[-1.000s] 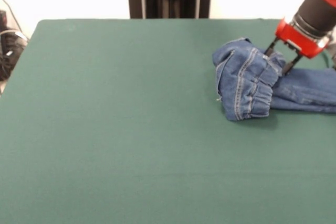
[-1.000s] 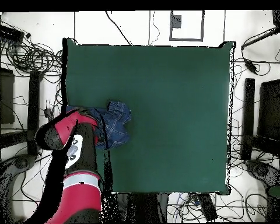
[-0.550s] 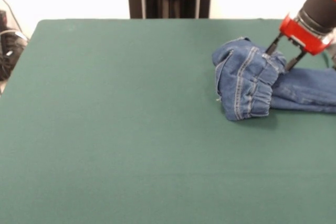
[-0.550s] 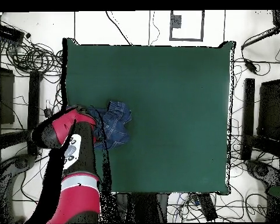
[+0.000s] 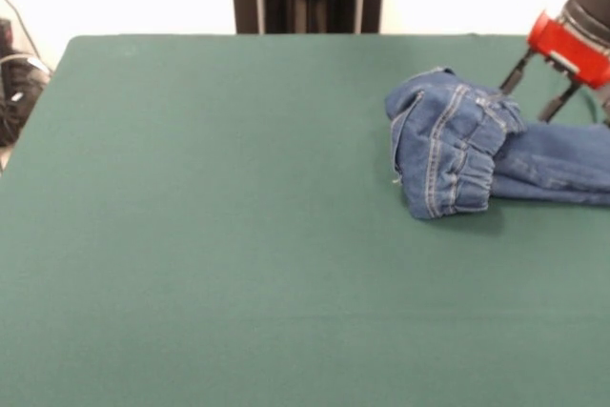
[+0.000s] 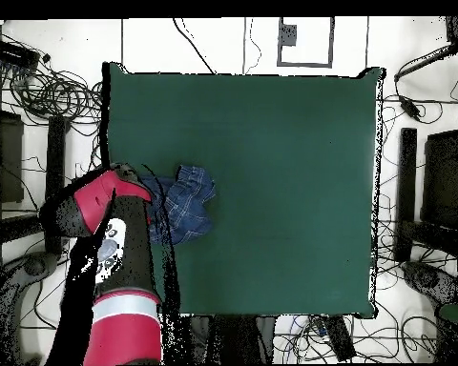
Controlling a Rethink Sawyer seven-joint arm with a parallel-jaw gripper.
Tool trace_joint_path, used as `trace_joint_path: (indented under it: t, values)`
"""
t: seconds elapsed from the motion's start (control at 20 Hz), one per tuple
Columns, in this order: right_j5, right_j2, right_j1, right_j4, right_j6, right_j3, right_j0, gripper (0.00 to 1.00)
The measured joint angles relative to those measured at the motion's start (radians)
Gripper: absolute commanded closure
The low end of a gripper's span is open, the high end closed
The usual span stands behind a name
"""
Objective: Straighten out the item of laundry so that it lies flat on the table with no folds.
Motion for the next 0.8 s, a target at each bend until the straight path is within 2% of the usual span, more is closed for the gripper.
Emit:
trace_joint_path:
  t: [0.45, 0.8]
  values:
    - [0.000, 0.000, -0.003, -0.001, 0.000, -0.058, -0.006, 0.00]
    - [0.000, 0.000, -0.002, -0.002, 0.000, -0.061, -0.008, 0.00]
